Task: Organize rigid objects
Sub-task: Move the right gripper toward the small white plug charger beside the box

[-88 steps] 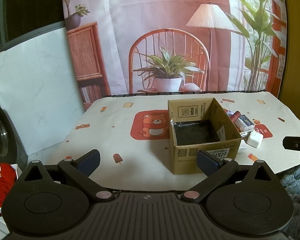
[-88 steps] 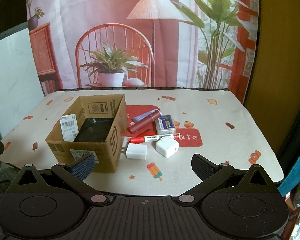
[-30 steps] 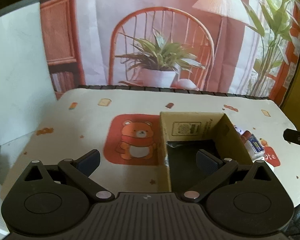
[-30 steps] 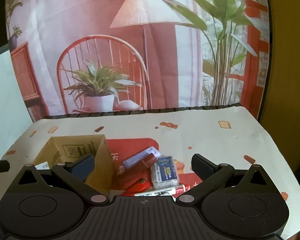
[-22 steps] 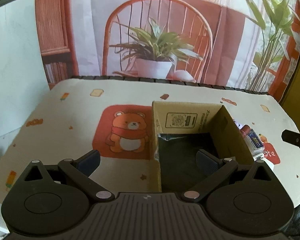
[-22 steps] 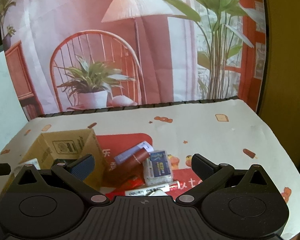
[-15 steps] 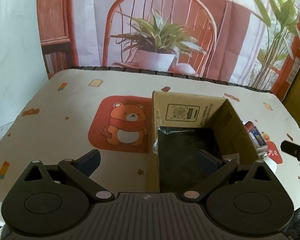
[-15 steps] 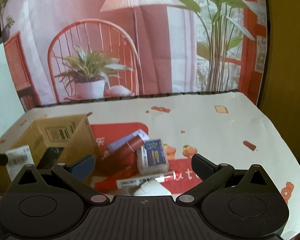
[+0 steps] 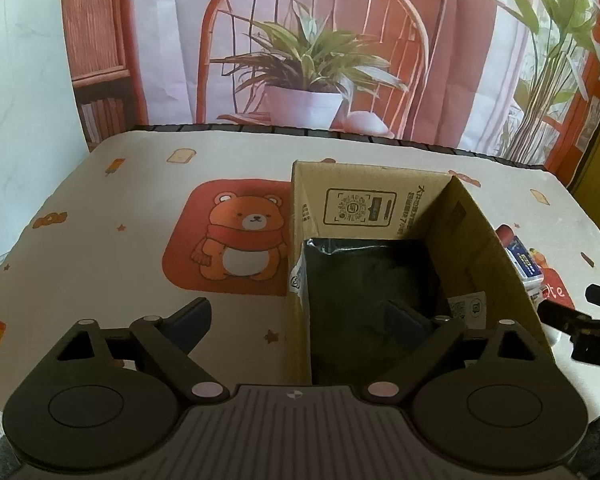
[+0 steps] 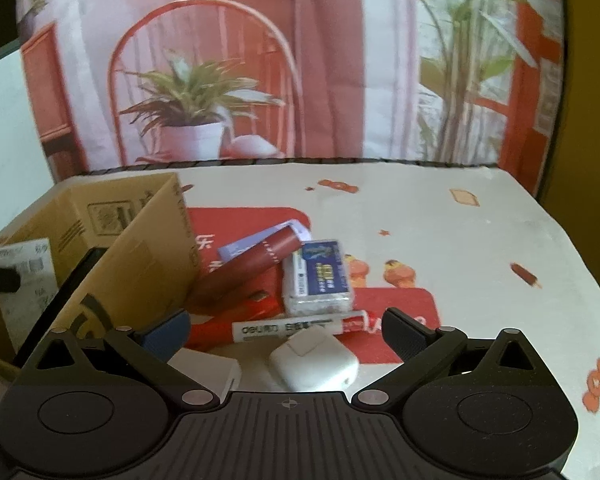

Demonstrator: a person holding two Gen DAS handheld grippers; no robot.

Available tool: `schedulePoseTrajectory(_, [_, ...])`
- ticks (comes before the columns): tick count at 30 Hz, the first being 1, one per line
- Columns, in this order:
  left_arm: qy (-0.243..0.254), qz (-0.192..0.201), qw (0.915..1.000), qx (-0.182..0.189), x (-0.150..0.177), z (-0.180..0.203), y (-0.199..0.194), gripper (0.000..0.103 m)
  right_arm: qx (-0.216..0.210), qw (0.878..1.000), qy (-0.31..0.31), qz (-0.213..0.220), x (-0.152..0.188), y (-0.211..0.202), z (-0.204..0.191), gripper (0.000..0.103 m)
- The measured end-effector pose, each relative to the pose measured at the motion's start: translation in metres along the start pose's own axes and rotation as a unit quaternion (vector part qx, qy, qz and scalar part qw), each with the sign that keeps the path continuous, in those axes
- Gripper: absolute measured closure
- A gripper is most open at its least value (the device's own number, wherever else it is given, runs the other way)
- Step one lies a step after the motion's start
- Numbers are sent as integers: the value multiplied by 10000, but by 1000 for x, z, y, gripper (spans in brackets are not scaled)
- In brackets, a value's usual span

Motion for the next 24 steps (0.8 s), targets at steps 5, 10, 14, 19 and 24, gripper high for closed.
schedulePoseTrajectory(5, [72, -26, 10000, -3, 2, 3, 4, 19, -220, 9983, -502, 198, 0, -2, -12, 7])
schedulePoseTrajectory(10, [144, -58, 9999, 70, 3, 6, 7, 25, -545, 9913, -1140, 379, 0, -9, -22, 18])
schedulePoseTrajectory(14, [150, -70, 9998, 93, 2, 6, 9, 28, -803, 9823, -1635, 433, 3, -12, -27, 29])
schedulePoseTrajectory(19, [126, -120, 9997, 143, 4, 6, 12, 32, -976, 9795, -1749, 216, 6, -8, -27, 42])
schedulePoseTrajectory(24, [148, -147, 9996, 190, 5, 7, 14, 35, -1235, 9744, -1878, 80, 11, -8, -32, 45])
Point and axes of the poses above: each gripper's, at about its wrist camera, not at the fingertips, and y roughly the way its jaws point, z to its right, x to its underside, the point moved 2 cm from there along y, roughly the way its jaws point, and after that the axes turned 14 degrees about x, right-handed, at the moved point
